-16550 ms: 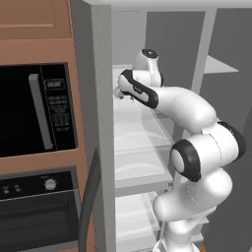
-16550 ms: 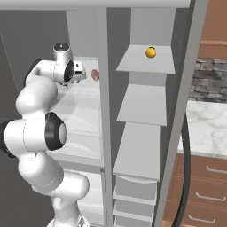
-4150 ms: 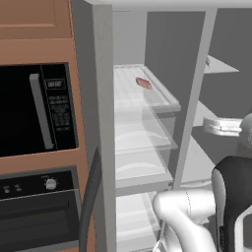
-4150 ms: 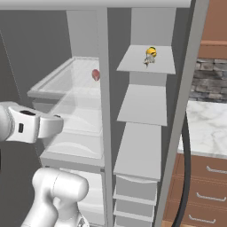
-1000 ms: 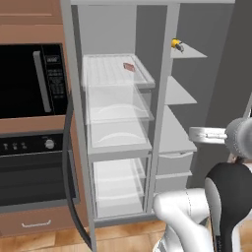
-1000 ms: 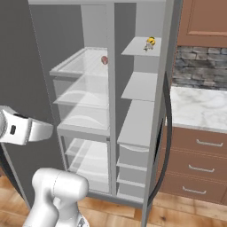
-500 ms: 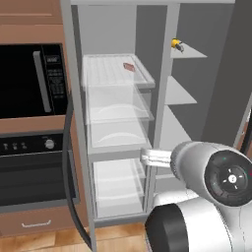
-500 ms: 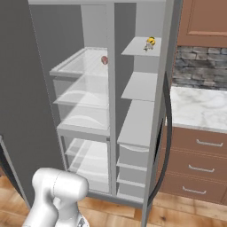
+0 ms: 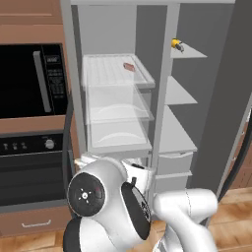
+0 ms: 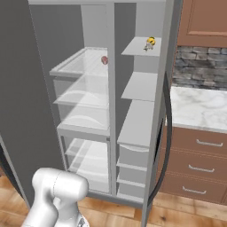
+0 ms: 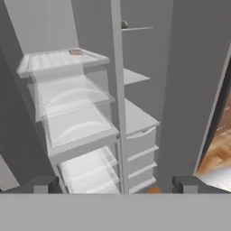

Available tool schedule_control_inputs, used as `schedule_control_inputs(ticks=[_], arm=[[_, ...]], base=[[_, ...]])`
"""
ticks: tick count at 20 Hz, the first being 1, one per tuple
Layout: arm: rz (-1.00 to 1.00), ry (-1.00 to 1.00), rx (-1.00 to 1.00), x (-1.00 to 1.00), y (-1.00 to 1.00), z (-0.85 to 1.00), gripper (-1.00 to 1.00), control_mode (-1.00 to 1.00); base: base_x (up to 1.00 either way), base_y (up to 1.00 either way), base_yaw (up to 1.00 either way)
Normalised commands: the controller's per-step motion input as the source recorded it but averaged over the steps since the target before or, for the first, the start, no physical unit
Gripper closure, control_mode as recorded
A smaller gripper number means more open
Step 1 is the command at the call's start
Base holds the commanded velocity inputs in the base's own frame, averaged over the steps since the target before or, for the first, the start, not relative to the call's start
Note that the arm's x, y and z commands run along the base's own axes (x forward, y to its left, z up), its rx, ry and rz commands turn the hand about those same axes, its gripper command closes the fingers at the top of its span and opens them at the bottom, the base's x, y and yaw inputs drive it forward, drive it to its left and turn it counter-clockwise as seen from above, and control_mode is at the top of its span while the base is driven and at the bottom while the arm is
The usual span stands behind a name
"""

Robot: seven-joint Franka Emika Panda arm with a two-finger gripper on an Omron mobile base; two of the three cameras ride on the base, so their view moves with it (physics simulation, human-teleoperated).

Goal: There's a fish in the fridge that needs to be moved to the freezer for freezing. Pick up the fish from the fridge, place it on any shelf in the freezer, and close the fridge and freezer doors when done.

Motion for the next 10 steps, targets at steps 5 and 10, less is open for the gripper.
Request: schedule_control_inputs(ticks=[5,10], arm=[[-0.13,-0.06,-0.03,0.65,0.94,-0.57,-1.0,-1.0],[-0.07,0.0,0.0,0.76,0.91,-0.51,-1.0,-1.0]], base=[[0.0,0.0,0.0],[0.0,0.0,0.0]])
